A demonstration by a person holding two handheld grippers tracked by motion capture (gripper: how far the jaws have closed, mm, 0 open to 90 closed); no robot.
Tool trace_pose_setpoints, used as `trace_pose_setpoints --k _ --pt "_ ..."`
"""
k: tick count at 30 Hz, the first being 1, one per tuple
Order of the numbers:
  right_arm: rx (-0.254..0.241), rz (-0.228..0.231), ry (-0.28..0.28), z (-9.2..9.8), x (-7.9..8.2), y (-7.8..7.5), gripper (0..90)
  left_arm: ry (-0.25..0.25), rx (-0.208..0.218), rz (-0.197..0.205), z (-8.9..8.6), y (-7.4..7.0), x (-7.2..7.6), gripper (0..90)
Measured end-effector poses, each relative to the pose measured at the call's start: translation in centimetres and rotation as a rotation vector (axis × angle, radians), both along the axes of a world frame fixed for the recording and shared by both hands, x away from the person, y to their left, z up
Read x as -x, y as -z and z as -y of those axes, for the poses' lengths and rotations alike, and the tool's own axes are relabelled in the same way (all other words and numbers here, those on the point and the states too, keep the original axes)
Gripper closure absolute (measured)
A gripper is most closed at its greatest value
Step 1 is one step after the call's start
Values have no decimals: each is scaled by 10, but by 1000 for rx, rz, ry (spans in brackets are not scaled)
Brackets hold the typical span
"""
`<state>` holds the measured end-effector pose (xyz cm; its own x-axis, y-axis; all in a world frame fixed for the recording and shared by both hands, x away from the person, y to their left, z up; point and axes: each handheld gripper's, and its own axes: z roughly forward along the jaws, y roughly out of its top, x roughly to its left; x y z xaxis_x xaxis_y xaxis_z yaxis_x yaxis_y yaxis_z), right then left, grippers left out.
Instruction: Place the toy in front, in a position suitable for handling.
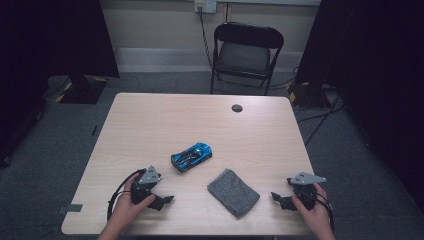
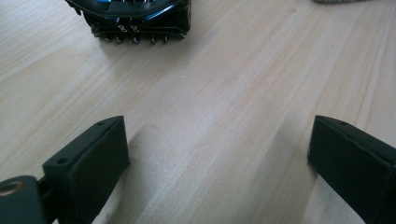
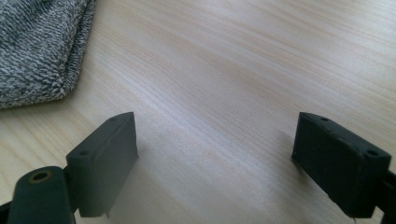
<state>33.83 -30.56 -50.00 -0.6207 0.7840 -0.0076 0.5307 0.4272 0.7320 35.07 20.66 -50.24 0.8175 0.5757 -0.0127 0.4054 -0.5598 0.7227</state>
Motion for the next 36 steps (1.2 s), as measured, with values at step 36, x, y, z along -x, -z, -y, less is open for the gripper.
trace_pose_setpoints --k 36 --pt "-7 -1 -20 1 -2 0 129 -62 77 12 2 -34 -20 159"
